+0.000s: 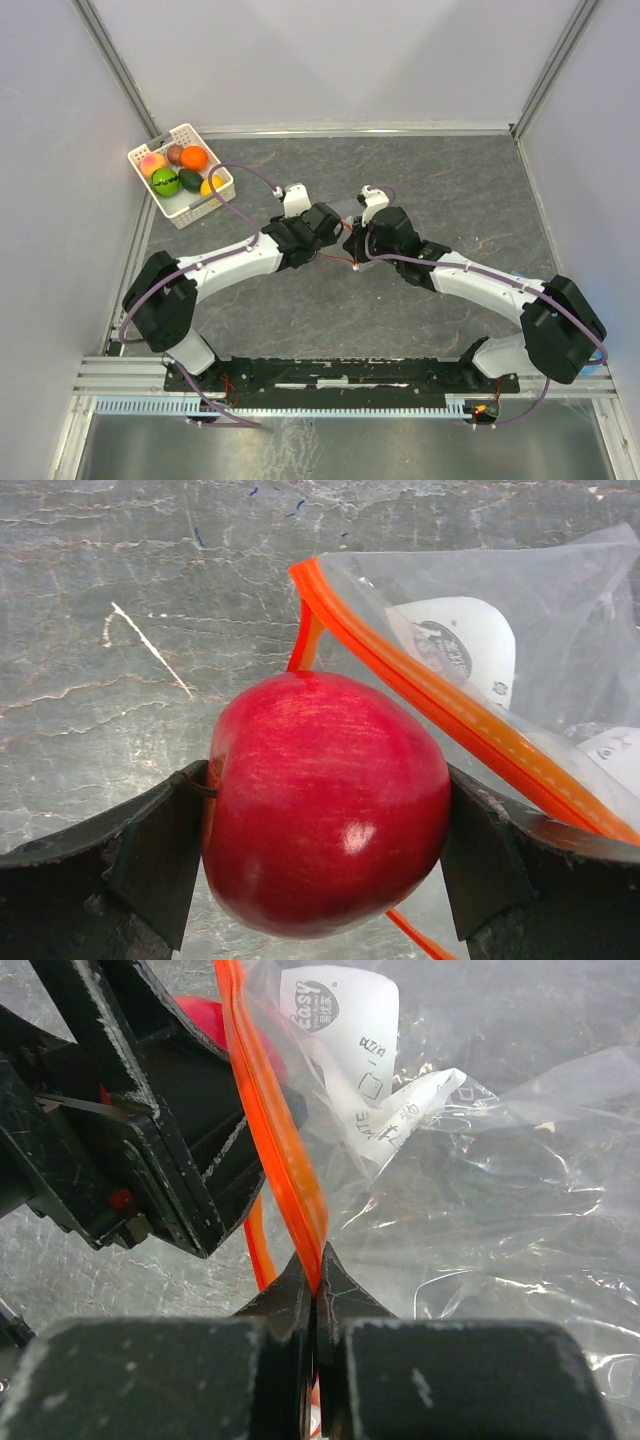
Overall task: Place the food in the zip-top bag and seal the zipper
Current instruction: Place the fake fruit in the zipper food storage bag.
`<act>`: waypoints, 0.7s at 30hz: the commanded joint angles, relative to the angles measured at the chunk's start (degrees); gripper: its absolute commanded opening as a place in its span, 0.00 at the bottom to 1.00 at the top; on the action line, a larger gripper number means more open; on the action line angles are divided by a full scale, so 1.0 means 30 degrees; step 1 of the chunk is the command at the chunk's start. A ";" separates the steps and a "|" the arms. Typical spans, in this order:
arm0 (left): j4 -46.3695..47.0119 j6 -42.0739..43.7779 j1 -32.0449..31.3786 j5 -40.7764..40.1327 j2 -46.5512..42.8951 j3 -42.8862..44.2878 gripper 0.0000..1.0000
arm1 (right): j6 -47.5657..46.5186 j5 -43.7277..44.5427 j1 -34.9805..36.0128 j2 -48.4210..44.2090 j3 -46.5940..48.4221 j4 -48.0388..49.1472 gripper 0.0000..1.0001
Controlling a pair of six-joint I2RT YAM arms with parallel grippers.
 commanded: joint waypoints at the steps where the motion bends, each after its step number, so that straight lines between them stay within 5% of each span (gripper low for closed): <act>1: 0.1404 -0.0819 0.0015 0.0927 -0.1048 0.0206 0.77 | 0.0348 -0.0246 -0.0036 0.0007 0.0269 0.1157 0.02; 21: 0.5643 -0.1569 0.1032 0.6449 -0.5843 -0.2811 0.75 | 0.3410 -0.1217 -0.0243 0.0083 0.0296 0.2063 0.02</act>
